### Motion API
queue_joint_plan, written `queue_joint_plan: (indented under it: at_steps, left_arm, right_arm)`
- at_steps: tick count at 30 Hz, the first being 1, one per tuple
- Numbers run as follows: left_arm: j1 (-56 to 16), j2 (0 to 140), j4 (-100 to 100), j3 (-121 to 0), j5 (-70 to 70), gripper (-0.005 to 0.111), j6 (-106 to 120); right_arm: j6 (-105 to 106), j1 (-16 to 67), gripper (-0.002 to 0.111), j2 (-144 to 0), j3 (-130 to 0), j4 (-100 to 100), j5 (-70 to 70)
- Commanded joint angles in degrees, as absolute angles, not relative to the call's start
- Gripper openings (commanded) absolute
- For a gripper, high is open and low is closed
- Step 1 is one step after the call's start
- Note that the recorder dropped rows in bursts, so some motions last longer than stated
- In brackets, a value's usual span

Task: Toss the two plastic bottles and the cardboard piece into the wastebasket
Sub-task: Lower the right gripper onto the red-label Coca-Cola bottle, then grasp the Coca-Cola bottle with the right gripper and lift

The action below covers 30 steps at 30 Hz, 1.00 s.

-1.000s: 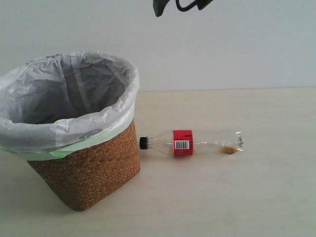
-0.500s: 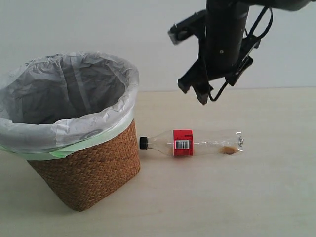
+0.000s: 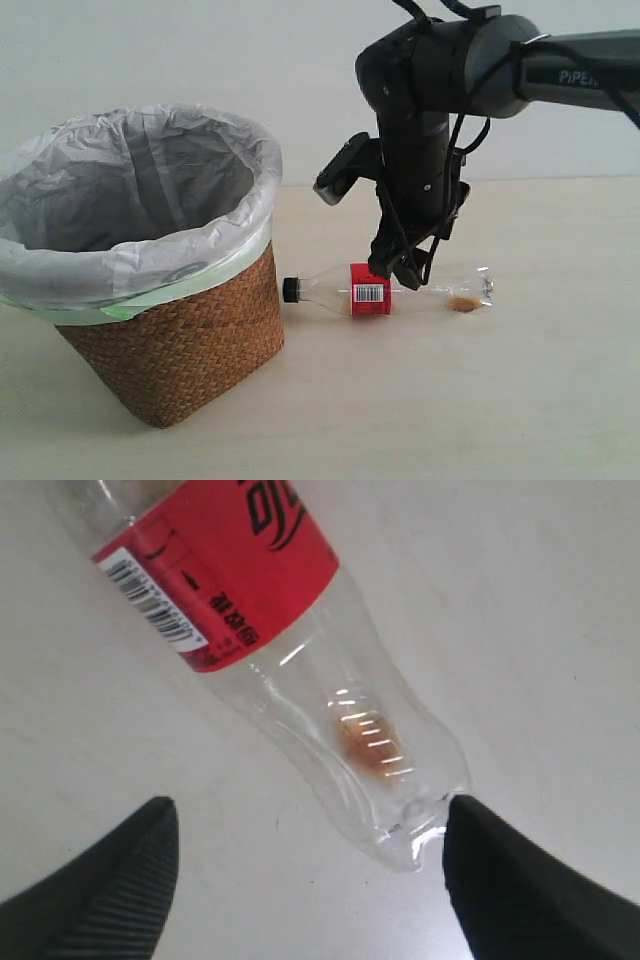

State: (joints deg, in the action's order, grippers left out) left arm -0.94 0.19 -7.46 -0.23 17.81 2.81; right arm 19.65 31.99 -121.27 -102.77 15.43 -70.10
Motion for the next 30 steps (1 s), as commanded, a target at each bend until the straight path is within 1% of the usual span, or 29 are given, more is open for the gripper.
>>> queue_joint_plan:
  at_steps: [1, 19, 30]
  left_arm:
    - [-0.9, 0.0, -7.3, 0.0, 17.7, 0.004, 2.5]
    - [-0.9, 0.0, -7.3, 0.0, 17.7, 0.004, 2.5]
    - [-0.9, 0.0, -7.3, 0.0, 17.7, 0.004, 2.5]
  right_arm:
    - [22.9, 31.9, 0.066, -122.5, -102.7, 15.2, -70.0]
    - [28.0, 31.9, 0.066, -129.3, -102.7, 15.2, -63.4]
    - [27.4, 31.9, 0.066, -132.1, -102.7, 15.4, -63.1]
